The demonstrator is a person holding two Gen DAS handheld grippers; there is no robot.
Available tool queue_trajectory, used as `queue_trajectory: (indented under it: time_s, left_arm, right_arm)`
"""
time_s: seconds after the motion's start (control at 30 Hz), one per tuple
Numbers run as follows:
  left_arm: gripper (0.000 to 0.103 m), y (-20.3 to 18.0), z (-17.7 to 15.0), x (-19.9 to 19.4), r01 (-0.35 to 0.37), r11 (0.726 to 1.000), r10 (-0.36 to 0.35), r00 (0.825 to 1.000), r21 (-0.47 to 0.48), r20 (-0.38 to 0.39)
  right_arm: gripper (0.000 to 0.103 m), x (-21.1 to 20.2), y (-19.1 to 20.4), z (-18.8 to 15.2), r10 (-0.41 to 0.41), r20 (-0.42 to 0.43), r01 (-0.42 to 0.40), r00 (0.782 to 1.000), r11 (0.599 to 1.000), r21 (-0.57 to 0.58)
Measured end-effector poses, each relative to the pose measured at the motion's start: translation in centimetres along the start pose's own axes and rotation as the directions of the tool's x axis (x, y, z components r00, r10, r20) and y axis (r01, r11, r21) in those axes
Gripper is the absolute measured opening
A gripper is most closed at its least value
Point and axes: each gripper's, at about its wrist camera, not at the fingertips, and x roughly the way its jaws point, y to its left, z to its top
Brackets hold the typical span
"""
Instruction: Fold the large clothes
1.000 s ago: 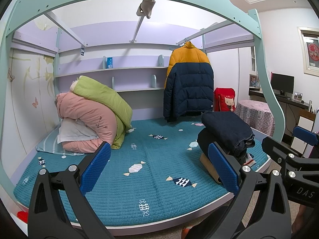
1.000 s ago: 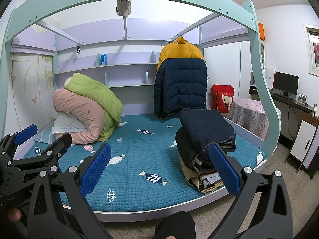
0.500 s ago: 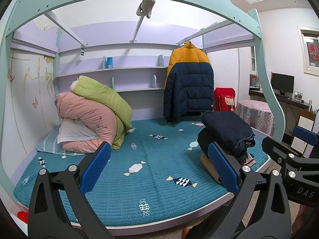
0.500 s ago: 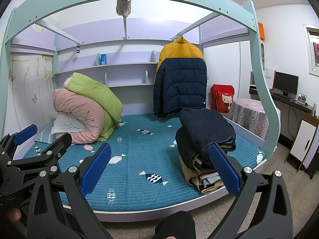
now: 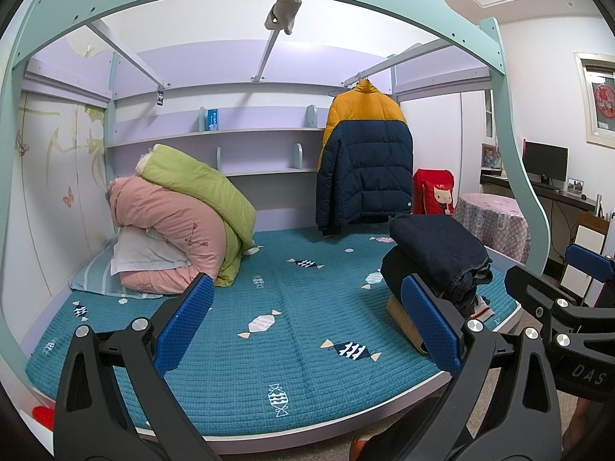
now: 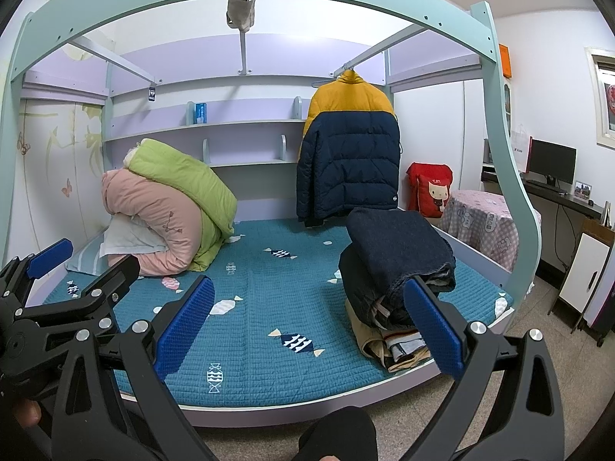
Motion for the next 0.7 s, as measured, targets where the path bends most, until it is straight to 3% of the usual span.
queue_trajectory:
  time_s: [0.43,0.7]
  left_arm:
    - [0.098,1.7,0.0,1.3,-0.009,1.000,0.008,1.000,-0.016,-0.017]
    - [0.098,5.6,-1.3,5.5,-0.022,0.997,0.016,0.997,-0.075,-0.075]
  right_arm:
    - [0.095,1.6,0.6,0.0,0.002,-0.022,-0.003,1.000,1.000,-0.013]
    - [0.095,5.8,3.0,0.1,0.013,-0.072,-0.017,0.997,0.999,-0.046]
